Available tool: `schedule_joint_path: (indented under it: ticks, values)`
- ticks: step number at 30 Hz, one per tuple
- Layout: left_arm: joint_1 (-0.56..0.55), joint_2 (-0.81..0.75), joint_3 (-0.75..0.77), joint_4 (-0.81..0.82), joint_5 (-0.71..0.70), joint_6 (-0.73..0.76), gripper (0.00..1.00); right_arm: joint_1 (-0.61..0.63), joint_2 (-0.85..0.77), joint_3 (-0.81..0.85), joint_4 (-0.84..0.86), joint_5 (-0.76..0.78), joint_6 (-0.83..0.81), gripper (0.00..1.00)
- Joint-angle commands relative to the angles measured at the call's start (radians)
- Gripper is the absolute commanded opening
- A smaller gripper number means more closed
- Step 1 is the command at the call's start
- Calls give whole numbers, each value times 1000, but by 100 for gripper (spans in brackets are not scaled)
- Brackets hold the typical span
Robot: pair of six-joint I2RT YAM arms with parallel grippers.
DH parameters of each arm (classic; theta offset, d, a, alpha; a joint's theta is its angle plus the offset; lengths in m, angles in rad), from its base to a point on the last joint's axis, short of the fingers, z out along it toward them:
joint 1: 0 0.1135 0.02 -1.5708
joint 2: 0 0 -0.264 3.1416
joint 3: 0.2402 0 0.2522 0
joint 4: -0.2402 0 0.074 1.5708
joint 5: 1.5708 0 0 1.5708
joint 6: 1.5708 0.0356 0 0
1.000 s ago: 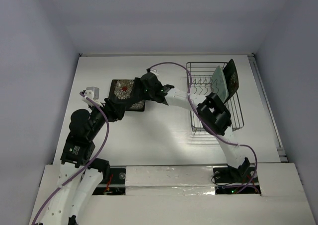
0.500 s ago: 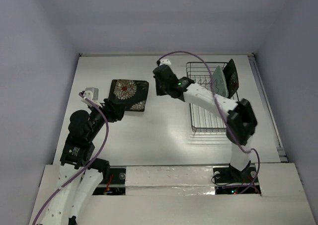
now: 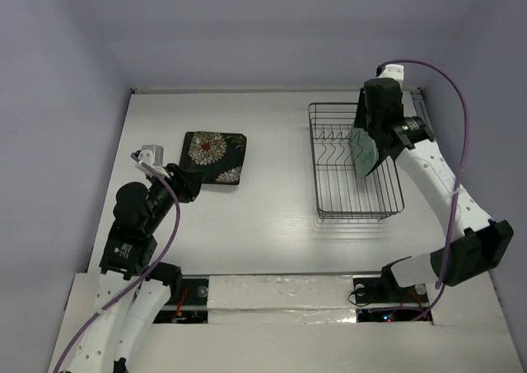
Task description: Unload the plates from the dish rack
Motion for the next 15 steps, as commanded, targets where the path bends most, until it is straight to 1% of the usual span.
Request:
schedule_joint_path:
  ticks: [1, 2, 6, 11, 15]
  values:
    - [5, 8, -6, 50, 8, 3, 24, -52, 92, 33, -102, -37, -75, 60]
    - [5, 8, -6, 48, 7, 3, 25, -63, 107, 35, -99, -47, -80, 60]
    - [5, 12, -5, 45, 1, 1, 37, -106, 190, 36, -90, -84, -106, 60]
    - [5, 19, -5, 45, 5, 4, 40, -136, 297, 53, -94, -108, -118, 55]
    - [5, 16, -5, 45, 5, 6, 42, -136, 366, 88, -108, -82, -123, 54]
